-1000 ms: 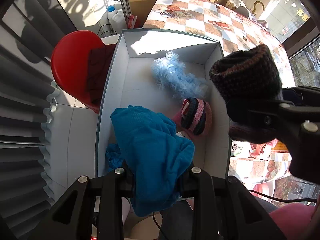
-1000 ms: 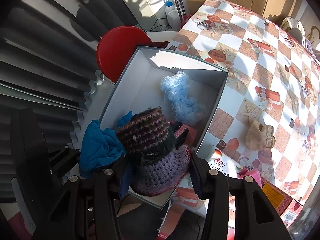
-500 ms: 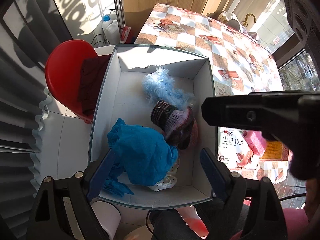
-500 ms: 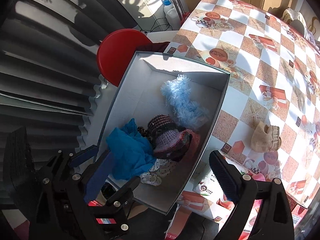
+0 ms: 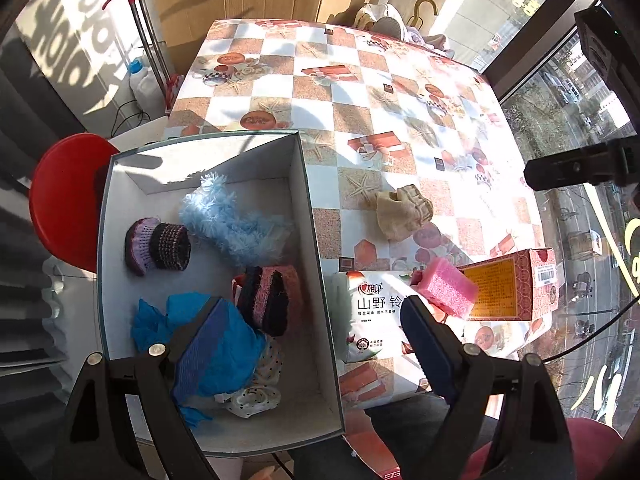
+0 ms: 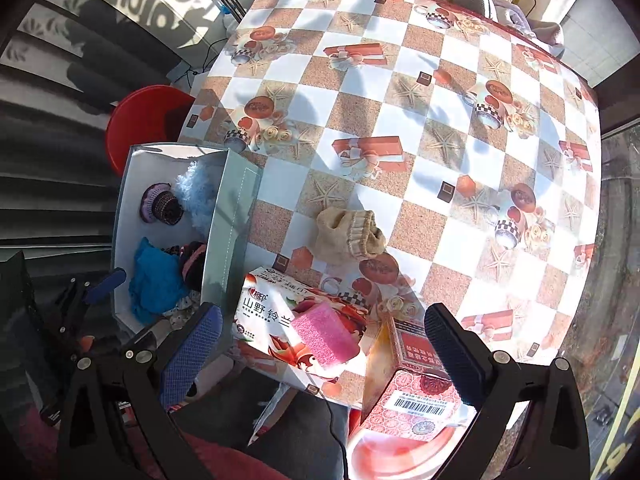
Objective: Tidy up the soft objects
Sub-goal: 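Move both tools from the box toward the pink sponge and beige sock, then grasp the pink foam sponge with left tool while right tool grasps the beige knit sock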
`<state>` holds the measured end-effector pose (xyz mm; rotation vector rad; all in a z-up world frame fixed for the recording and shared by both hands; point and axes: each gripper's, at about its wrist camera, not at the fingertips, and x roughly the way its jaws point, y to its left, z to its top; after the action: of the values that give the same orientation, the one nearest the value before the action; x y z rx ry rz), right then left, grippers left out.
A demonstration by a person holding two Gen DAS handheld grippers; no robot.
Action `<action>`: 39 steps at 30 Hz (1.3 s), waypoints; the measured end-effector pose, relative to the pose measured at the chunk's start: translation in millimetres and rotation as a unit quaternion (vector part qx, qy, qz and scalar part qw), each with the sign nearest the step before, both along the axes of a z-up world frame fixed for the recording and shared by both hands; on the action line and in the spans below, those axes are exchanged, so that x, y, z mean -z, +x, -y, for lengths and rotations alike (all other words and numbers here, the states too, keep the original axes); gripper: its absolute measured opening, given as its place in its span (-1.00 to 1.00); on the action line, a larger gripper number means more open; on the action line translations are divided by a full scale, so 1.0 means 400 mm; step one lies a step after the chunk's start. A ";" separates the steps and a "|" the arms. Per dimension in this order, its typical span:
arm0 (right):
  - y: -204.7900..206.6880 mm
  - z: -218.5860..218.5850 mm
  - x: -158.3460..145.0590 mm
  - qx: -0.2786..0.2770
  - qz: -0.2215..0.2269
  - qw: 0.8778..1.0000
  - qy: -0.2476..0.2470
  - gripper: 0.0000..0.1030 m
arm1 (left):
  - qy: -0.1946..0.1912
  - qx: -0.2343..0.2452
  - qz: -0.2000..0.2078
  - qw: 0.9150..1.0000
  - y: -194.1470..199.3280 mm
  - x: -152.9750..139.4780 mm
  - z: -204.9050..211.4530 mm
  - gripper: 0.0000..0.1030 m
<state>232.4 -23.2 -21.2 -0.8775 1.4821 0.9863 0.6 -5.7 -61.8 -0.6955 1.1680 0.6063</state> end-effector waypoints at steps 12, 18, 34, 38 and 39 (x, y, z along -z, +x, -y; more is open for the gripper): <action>0.080 -0.080 0.292 -0.081 -0.042 0.989 -0.117 0.98 | -0.003 0.114 -0.048 0.992 0.160 0.059 0.130 0.75; -0.010 -0.164 0.440 -0.176 -0.063 0.969 -0.163 0.98 | -0.003 0.131 -0.060 0.990 0.208 0.079 0.181 0.75; 0.329 -0.031 0.486 0.006 -0.003 0.990 -0.138 0.98 | -0.012 0.216 -0.064 0.974 0.375 0.201 0.232 0.75; 0.325 0.001 0.489 0.004 -0.026 0.992 -0.121 0.98 | -0.026 0.221 -0.074 0.972 0.389 0.236 0.230 0.75; 0.317 0.005 0.492 0.000 -0.023 0.993 -0.118 0.98 | -0.029 0.223 -0.081 0.971 0.394 0.247 0.228 0.75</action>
<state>359.3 -25.0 -218.0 -1.0283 1.6612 0.8462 158.2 -96.9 -160.4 -0.4142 1.4439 0.2522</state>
